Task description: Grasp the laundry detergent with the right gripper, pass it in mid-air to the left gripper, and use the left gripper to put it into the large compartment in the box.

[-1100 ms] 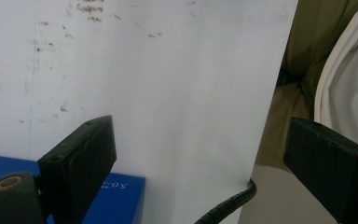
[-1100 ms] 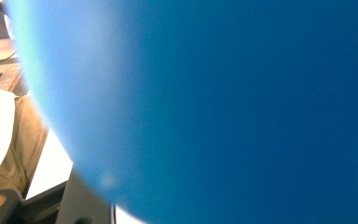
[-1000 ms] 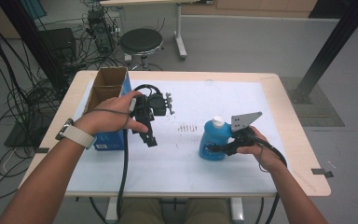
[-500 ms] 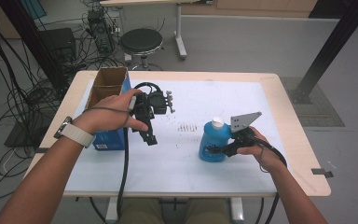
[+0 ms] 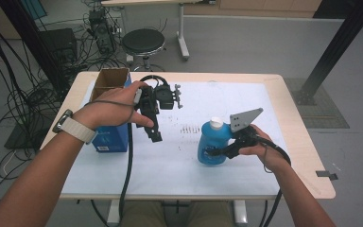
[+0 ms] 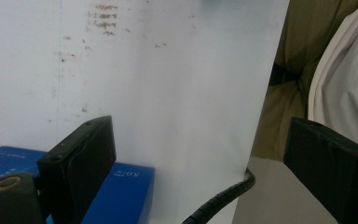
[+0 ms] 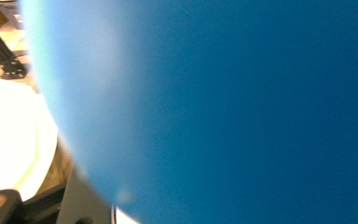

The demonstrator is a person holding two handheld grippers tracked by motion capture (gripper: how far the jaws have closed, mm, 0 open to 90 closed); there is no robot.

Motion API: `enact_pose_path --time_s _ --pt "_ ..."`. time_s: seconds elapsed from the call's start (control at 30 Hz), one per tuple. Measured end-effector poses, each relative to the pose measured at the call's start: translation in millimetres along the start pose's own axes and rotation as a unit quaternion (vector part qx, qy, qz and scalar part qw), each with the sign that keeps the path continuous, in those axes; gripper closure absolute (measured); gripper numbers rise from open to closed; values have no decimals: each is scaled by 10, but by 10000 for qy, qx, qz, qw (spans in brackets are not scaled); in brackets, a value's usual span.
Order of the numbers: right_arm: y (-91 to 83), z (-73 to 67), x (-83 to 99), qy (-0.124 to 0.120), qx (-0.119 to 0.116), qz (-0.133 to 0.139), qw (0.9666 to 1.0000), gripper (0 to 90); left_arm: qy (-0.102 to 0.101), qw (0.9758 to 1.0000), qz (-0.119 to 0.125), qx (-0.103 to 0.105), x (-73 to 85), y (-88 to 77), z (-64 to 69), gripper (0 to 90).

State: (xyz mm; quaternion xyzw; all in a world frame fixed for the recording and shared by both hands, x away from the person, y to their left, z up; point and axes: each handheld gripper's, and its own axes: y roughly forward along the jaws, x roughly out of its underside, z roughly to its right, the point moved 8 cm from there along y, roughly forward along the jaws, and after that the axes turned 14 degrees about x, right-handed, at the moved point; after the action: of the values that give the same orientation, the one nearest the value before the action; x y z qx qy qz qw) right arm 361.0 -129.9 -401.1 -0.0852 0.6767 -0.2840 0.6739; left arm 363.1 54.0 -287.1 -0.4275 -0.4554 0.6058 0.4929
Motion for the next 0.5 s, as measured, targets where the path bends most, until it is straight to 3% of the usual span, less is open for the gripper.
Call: enact_pose_path --time_s 0.23,0.5 --pt "34 -129 -245 -77 -235 -72 9997 427 132 9998 -129 -62 -115 -162 52 95" --pt "88 -174 -400 -154 -365 -113 9992 427 318 9992 -228 -106 -264 -325 135 93"
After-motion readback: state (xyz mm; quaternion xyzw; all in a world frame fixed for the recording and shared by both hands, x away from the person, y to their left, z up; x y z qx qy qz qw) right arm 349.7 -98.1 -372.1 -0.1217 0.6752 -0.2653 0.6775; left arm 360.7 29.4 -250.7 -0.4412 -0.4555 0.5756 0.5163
